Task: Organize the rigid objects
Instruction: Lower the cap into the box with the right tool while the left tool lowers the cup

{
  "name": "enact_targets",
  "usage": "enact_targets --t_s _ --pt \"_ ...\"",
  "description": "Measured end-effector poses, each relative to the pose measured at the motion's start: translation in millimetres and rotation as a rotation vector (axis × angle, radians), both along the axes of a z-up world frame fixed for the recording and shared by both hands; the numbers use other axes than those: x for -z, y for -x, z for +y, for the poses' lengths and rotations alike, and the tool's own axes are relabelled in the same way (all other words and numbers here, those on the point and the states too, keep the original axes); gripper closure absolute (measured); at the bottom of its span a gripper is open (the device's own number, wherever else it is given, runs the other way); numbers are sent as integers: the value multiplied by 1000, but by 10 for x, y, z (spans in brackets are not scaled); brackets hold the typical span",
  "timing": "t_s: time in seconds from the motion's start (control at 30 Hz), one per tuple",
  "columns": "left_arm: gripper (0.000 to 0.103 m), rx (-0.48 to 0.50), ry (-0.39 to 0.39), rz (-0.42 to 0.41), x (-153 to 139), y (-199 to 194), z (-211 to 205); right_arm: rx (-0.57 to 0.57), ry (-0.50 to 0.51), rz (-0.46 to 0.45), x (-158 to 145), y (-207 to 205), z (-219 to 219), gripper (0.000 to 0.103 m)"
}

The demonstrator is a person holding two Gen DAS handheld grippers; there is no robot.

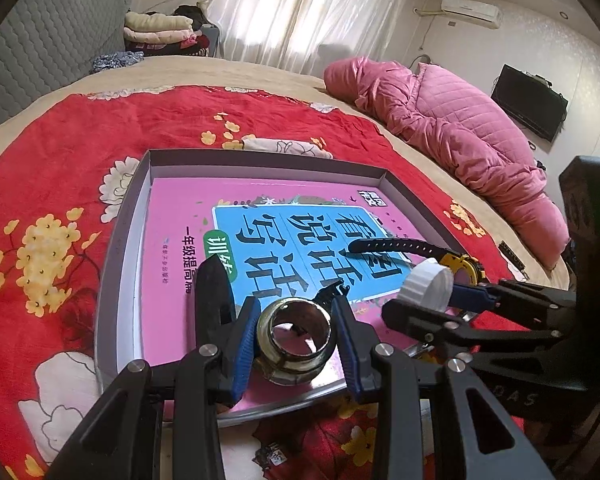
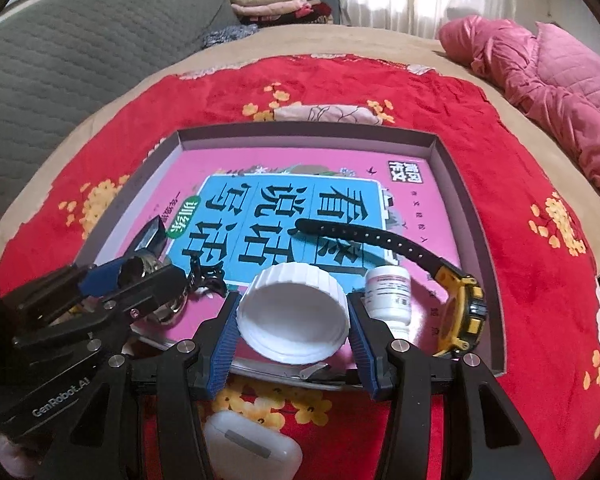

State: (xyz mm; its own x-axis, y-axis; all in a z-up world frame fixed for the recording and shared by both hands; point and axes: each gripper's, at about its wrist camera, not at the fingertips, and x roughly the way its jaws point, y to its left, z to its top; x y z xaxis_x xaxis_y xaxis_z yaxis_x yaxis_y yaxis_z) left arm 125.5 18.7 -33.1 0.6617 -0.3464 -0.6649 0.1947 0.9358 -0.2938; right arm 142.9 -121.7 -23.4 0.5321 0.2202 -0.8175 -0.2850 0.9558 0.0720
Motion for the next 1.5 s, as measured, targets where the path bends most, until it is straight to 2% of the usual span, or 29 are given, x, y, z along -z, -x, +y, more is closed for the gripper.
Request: enact_targets --t_s 0.3,1.07,1.5 --pt "66 -2 -1 -1 7 3 -15 -7 21 10 48 -48 45 50" --pt "66 -6 6 2 16 -3 2 -16 -6 12 70 -59 36 50" --pt "66 -5 5 7 26 -10 -5 -7 -33 -33 -97 48 -46 50"
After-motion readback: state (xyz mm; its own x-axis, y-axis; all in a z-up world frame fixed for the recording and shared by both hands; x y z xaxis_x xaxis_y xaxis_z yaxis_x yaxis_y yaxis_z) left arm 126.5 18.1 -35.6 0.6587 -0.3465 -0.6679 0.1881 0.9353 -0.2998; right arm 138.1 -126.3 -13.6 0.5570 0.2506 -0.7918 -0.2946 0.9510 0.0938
